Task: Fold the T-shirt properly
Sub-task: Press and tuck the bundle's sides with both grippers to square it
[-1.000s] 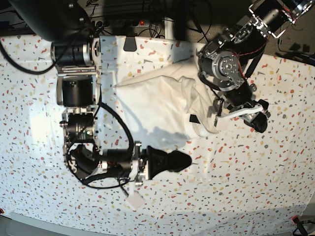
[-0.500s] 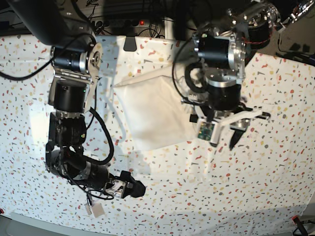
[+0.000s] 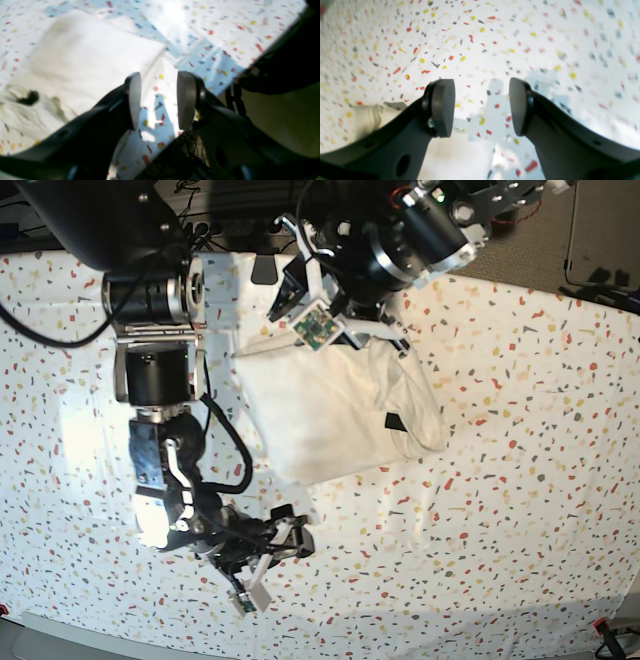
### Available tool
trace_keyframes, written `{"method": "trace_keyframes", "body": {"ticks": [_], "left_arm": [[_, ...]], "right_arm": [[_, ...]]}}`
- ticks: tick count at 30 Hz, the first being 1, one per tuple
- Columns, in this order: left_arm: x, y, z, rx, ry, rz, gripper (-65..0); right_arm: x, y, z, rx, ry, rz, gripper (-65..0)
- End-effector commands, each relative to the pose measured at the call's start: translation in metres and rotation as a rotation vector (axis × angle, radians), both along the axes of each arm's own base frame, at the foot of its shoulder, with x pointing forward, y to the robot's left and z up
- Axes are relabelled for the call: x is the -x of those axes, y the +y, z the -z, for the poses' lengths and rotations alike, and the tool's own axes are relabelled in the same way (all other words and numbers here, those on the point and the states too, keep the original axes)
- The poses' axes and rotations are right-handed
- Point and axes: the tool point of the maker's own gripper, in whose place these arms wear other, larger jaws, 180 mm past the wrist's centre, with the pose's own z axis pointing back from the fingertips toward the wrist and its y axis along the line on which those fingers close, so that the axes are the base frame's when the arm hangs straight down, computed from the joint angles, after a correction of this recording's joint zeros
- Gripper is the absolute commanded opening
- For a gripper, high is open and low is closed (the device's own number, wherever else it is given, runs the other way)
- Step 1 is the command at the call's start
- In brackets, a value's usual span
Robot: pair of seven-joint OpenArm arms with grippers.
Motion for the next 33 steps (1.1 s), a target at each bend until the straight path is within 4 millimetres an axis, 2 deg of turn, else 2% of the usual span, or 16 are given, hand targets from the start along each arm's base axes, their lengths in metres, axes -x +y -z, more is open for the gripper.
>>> {"method": "trace_keyframes", "body": {"ticks": [1,4,9,12,16,18,22,29,33], "left_arm": [[-0.003,0.000,-0.009,0.024,-0.033,-0.012,-41.8],[0.005,0.003,-0.001,0.000,-0.020,-0.025,-41.8],[0.000,0.010,0.003,-0.025,-0.058,-0.070,-41.8],[-0.011,0.015,0.022,-0.087,-0.069,-0.079,-41.8],[-0.032,0.027,0.055,-0.201,-0.064,-0.096,-41.8],[-0.044,0.036,0.063,-0.228,-0.064,-0.143,-41.8],[-0.061,0.046,0.065,-0.279,-0.109,-0.176,-41.8],[-0.071,0.059,0.083,-0.366,-0.130,-0.189,-41.8],[-0.089,0.075,0.090,-0.431,-0.160,-0.243,-41.8]], "right_arm": [[-0.011,0.007,-0.020,-0.004,-0.062,-0.019,-30.7],[-0.008,0.015,0.001,0.011,-0.039,-0.041,-30.7],[0.000,0.012,0.035,0.002,0.052,-0.029,-30.7],[0.007,0.008,0.048,0.030,0.108,-0.032,-30.7],[0.009,0.007,0.051,0.037,0.129,-0.035,-30.7],[0.013,0.005,0.056,0.054,0.153,-0.037,-30.7],[0.025,-0.018,0.074,0.091,0.200,-0.016,-30.7],[0.057,-0.066,0.102,0.053,0.329,0.043,-30.7],[0.081,-0.089,0.104,0.021,0.416,0.048,-30.7]]}}
